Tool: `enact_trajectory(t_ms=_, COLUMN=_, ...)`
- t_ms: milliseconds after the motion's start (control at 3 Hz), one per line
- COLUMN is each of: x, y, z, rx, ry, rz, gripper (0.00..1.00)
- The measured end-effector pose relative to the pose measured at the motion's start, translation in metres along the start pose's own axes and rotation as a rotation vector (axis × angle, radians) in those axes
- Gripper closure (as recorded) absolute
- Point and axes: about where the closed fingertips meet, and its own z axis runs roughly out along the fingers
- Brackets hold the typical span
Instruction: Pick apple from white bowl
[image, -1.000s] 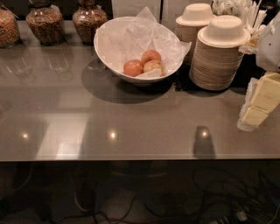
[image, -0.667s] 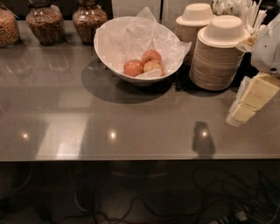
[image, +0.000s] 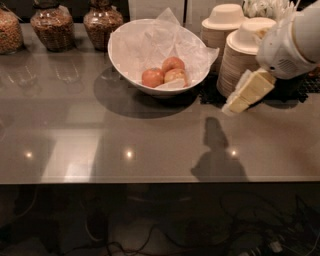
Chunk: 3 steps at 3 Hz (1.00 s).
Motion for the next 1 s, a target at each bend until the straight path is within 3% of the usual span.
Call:
enact_trajectory(t_ms=333, x=-0.028, y=-0.024, z=0.023, rx=0.031, ry=-0.059, rz=-0.011, gripper=0.0)
enact_trajectory(t_ms=1000, x=-0.081, y=-0.05, z=0.063, rx=0.017, ry=-0.107, rz=-0.043, gripper=0.0)
